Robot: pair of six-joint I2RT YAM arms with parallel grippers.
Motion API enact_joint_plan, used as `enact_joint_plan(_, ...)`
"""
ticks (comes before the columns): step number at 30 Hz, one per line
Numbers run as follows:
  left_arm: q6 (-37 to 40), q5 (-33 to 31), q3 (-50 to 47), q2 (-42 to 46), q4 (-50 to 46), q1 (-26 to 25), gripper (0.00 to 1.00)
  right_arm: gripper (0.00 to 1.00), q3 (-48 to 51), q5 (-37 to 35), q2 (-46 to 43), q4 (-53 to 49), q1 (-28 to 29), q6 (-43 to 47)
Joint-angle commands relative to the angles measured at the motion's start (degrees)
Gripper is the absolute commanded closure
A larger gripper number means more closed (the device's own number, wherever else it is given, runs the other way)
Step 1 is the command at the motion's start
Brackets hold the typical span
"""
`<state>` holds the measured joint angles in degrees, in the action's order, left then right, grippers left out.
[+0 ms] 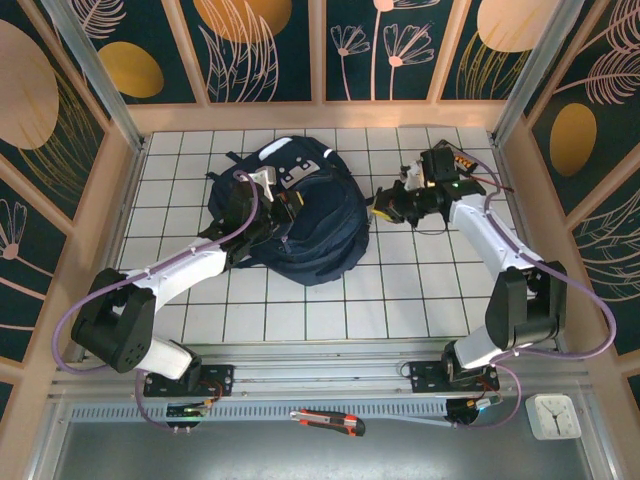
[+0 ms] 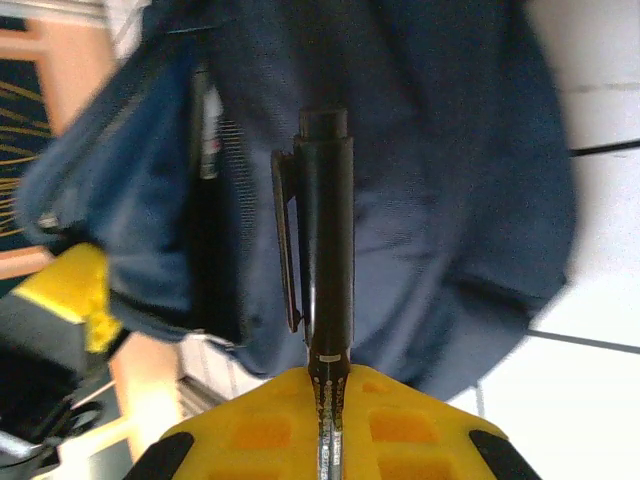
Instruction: Pack the student bag
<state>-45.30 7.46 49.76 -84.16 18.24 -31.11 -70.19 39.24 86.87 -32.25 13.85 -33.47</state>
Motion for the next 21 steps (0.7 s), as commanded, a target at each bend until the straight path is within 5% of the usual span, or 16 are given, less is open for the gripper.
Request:
enact_joint_plan(1, -0.84, 1.83, 1.02, 1.04, 6.78, 0.34, 1.0, 0.89, -3.37, 4.06, 2.62, 6.92, 2.63, -4.86)
enact_joint_plan(18, -0.92, 3.68, 2.71, -0.48, 7.74, 0.27, 1.0, 0.88, -16.21, 8.39, 24.27, 21.04, 12.94, -14.35)
enact_joint_plan(21, -0.97, 3.96, 2.54, -0.43, 7.59, 0.27, 1.0, 0.78, -18.22, 8.58, 27.0, 22.01, 13.44, -15.37)
